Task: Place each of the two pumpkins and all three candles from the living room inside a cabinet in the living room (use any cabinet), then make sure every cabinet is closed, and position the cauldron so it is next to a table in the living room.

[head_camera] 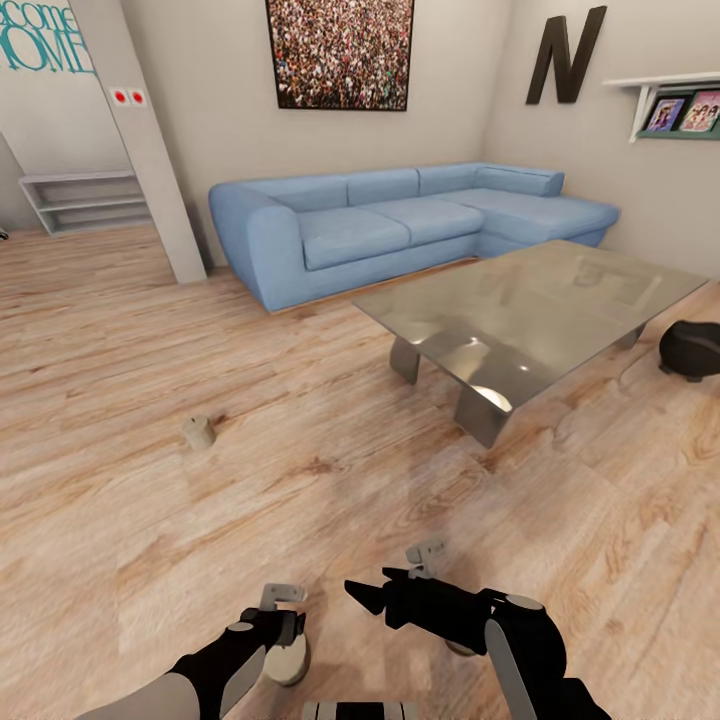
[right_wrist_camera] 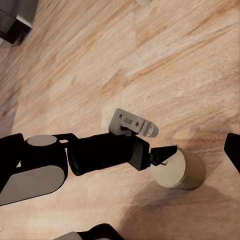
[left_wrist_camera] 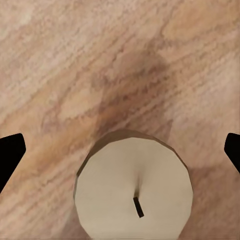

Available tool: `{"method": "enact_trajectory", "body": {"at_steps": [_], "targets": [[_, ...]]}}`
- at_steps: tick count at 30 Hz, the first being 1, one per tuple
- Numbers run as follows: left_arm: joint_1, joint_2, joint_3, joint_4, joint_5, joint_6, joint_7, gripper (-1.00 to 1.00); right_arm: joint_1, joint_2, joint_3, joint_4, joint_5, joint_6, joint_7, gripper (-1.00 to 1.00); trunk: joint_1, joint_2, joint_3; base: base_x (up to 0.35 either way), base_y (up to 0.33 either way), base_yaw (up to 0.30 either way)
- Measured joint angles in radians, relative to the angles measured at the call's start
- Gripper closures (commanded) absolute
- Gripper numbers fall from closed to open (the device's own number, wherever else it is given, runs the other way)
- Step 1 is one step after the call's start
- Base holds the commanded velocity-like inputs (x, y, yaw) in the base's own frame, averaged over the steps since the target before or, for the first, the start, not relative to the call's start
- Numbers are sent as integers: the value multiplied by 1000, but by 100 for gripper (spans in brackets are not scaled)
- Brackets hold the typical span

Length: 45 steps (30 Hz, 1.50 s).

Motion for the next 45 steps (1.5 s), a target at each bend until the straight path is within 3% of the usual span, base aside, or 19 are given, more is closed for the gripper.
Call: {"method": "enact_trajectory", "body": {"at_steps": [6, 19, 24, 35, 45], "targets": [[0, -1, 1, 0, 2, 0, 0, -100, 0, 0, 0, 0, 0, 0, 0, -100, 3, -1, -23, 0, 0, 0], [1, -6, 2, 0, 6, 5, 0, -100, 0, 0, 0, 0, 0, 1, 0, -100, 3, -1, -23, 0, 0, 0], [1, -7, 2, 0, 6, 13, 1, -100, 0, 0, 0, 0, 0, 1, 0, -100, 5, -3, -43, 0, 0, 0], [1, -5, 3, 0, 6, 16, 2, -100, 0, 0, 0, 0, 0, 1, 0, -100, 5, -3, -43, 0, 0, 0], [1, -5, 0, 0, 0, -1, 3, -100, 0, 0, 0, -1, 0, 1, 0, -100, 8, -5, -74, 0, 0, 0]]}}
